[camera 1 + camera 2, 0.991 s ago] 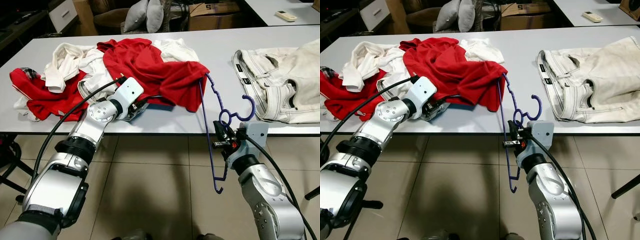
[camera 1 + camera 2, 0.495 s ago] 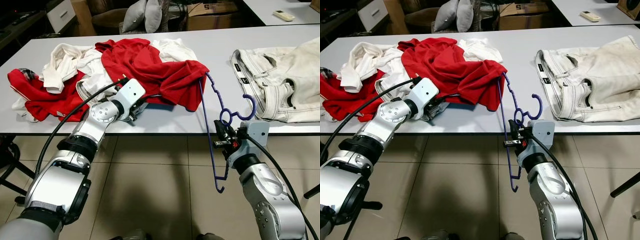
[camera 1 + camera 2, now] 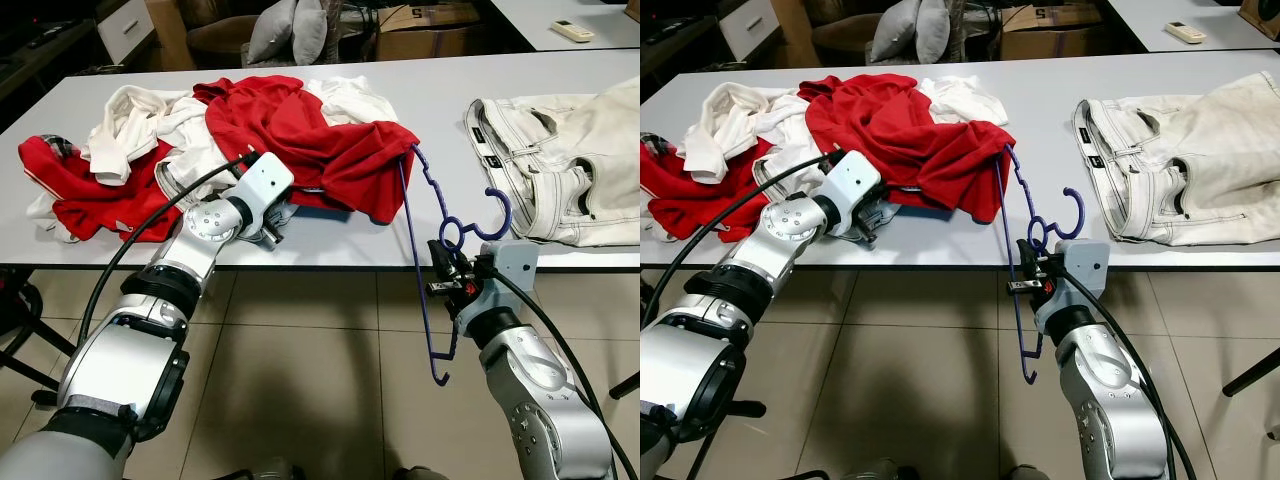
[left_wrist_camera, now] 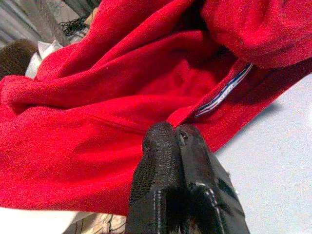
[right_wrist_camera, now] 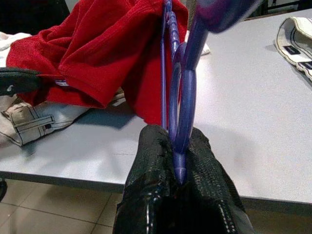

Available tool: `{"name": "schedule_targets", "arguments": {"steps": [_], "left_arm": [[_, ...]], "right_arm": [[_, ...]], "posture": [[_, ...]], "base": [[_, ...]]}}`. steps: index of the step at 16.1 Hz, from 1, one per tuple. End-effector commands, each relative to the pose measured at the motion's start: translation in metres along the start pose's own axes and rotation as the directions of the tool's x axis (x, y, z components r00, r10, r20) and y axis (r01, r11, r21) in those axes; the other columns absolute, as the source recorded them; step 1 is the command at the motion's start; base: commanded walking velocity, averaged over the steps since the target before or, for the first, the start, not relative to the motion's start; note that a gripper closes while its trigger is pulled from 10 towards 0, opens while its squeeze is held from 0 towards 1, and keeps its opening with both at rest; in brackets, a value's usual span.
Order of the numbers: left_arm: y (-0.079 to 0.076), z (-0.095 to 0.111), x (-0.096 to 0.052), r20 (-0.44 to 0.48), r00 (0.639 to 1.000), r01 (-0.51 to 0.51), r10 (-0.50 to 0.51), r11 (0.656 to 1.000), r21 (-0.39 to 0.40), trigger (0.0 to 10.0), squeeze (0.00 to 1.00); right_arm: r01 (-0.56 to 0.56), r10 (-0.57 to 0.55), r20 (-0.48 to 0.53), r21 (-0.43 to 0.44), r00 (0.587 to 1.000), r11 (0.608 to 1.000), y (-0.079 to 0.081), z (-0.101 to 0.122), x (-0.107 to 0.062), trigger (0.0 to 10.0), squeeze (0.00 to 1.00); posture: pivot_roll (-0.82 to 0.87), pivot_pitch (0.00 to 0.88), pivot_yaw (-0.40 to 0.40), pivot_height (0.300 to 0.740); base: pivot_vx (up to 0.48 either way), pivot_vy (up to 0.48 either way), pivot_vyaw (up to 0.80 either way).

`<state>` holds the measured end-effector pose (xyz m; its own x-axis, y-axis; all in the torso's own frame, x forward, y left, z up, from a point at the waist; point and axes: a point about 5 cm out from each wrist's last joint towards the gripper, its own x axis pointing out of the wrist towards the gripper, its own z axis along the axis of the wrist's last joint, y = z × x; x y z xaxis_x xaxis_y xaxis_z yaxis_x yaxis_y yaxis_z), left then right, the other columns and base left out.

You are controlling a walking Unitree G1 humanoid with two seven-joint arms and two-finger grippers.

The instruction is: Hang hanger

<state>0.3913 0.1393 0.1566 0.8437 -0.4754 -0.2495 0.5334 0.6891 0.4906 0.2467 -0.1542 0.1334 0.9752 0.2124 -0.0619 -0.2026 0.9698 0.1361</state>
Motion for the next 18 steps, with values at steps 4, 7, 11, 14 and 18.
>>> {"name": "schedule_targets", "arguments": {"steps": [4, 7, 11, 14, 18], "left_arm": [[0.006, 0.000, 0.000, -0.003, 1.000, -0.022, 0.021, 0.997, -0.079, 0.0, 0.00], [0.026, 0.034, 0.000, 0.158, 0.984, -0.036, 0.077, 0.967, -0.250, 0.0, 0.00], [0.050, 0.082, -0.004, 0.314, 0.942, -0.027, 0.119, 0.958, -0.284, 0.0, 0.00], [0.051, 0.095, -0.002, 0.341, 0.934, -0.006, 0.106, 0.959, -0.282, 0.0, 0.00], [0.048, 0.099, -0.001, 0.342, 0.935, -0.003, 0.090, 0.969, -0.248, 0.0, 0.00]], "right_arm": [[-0.010, 0.010, 0.025, -0.018, 1.000, 1.000, 0.001, 0.005, 0.002, 10.0, 0.00], [0.033, -0.097, -0.259, -0.240, 0.961, 0.970, -0.036, -0.029, -0.020, 10.0, 0.00], [-0.156, 0.022, -0.412, -0.293, 0.911, 0.943, -0.061, -0.025, -0.068, 10.0, 0.00], [-0.334, 0.185, -0.464, -0.264, 0.866, 0.905, -0.057, -0.009, -0.089, 10.0, 0.00], [-0.459, 0.288, -0.566, -0.184, 0.773, 0.869, -0.060, 0.013, -0.124, 10.0, 0.00]], "posture": [[-0.01, 0.009, 0.116, 0.740], [-0.01, 0.008, 0.113, 0.740], [-0.01, 0.007, 0.120, 0.740], [-0.02, 0.002, 0.126, 0.740], [-0.02, 0.000, 0.134, 0.740]], "base": [[0.000, 0.000, 0.00], [0.000, 0.000, 0.00], [0.000, 0.000, 0.00], [0.000, 0.000, 0.00], [0.000, 0.000, 0.00]]}}
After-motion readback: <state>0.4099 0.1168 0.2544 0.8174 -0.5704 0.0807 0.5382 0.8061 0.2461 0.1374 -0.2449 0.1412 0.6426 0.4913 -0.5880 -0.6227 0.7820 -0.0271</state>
